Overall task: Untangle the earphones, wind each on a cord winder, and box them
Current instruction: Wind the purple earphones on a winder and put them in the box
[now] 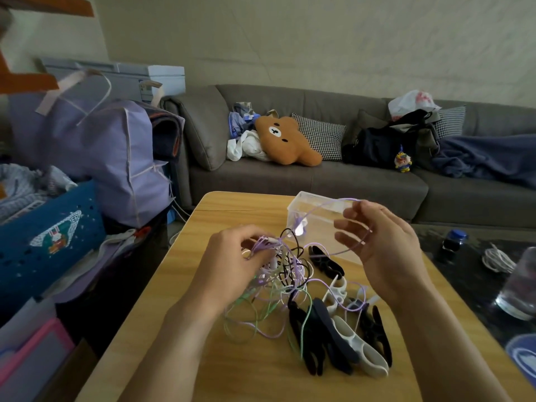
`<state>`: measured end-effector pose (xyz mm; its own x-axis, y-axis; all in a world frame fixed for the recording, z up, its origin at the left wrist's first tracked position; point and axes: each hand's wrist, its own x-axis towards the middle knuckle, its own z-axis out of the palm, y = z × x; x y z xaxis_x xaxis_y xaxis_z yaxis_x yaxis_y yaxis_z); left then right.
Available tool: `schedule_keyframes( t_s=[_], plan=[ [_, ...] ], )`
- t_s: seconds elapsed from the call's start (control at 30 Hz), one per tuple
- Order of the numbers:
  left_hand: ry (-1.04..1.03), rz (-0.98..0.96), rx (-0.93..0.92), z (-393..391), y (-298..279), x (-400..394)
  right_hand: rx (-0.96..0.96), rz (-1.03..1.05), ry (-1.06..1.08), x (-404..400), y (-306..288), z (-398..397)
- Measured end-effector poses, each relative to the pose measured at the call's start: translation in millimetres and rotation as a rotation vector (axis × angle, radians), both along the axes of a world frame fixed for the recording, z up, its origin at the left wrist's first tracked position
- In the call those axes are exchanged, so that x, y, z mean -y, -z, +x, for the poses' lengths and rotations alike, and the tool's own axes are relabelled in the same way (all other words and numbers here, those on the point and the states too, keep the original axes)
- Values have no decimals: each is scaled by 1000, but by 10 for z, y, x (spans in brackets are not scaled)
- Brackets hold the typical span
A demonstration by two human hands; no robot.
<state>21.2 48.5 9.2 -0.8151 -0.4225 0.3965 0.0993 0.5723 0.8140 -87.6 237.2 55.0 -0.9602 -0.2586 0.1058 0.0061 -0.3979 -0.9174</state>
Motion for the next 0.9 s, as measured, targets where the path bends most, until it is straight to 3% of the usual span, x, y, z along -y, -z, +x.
schedule_keyframes(
  t_s=[0.1, 0.13, 0.23, 0.3, 0.4, 0.7, 0.9],
  plan=[
    [-28, 33, -34, 22, -9, -10, -87, 305, 69, -42, 41, -40],
    [-41, 30, -44, 24, -13, -8, -223, 425, 115, -27, 57, -11],
    [-32, 14, -30, 21, -29, -26, -866, 737, 197, 92, 103, 145],
    [-7, 23, -37, 9, -30, -44, -1041, 878, 71, 208, 151, 205],
    [15, 36, -46, 4, -45, -80, -957, 922, -87, 292, 256, 225],
    [162, 123, 49, 61, -104, -24, -744, 826, -23, 169, 212, 57],
    [79, 35, 63, 37, -42, 63, -636, 840, 24, -18, 124, -46]
  ],
)
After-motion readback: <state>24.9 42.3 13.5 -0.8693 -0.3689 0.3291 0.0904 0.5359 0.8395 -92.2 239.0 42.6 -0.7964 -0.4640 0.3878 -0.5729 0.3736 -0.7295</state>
